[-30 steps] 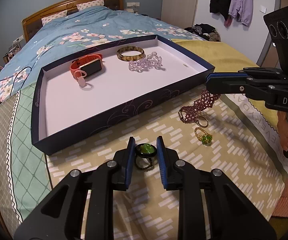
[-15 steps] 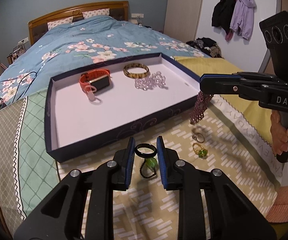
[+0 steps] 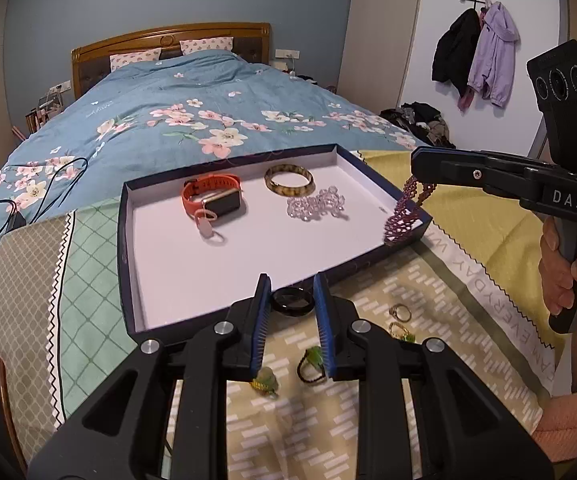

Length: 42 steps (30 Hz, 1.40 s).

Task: Organize jewelry
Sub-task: 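Carry the black ring and red necklace toward the box, then lower the red necklace into the box and open the right tool while the left tool releases the black ring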

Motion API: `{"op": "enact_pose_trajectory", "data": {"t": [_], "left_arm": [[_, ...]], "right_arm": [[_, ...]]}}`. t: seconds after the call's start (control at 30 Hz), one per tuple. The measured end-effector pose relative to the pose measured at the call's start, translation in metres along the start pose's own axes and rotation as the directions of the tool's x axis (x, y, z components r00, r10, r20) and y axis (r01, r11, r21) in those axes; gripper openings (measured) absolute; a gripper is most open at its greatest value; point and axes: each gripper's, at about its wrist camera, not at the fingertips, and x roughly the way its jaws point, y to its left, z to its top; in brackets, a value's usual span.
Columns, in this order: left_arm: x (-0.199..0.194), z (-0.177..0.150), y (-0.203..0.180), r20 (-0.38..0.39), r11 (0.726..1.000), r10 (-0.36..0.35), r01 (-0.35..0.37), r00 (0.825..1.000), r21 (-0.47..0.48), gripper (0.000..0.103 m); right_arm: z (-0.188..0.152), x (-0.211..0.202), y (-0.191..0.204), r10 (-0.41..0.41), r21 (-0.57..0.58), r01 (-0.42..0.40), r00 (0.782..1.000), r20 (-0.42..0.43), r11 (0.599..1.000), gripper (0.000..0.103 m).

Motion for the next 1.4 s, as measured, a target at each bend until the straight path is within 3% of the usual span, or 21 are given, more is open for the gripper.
{"op": "enact_pose_trajectory", "data": {"t": [0.7, 1.4], "left_arm": [[0.009, 0.022, 0.010, 0.014, 1.000, 0.018, -0.017, 1.000, -0.020, 0.022], [0.043, 0.031, 0.027, -0.031, 0.997, 0.041, -0.043, 0.999, -0.060, 0.022]], "right_arm": [[0.017, 0.023, -0.018, -0.009, 0.034, 0.010, 1.000, -0.016, 0.999, 0.008], [0.020, 0.050, -0.035, -0.019, 0.073, 0.023, 0.999, -0.050, 0.997, 0.008]]}}
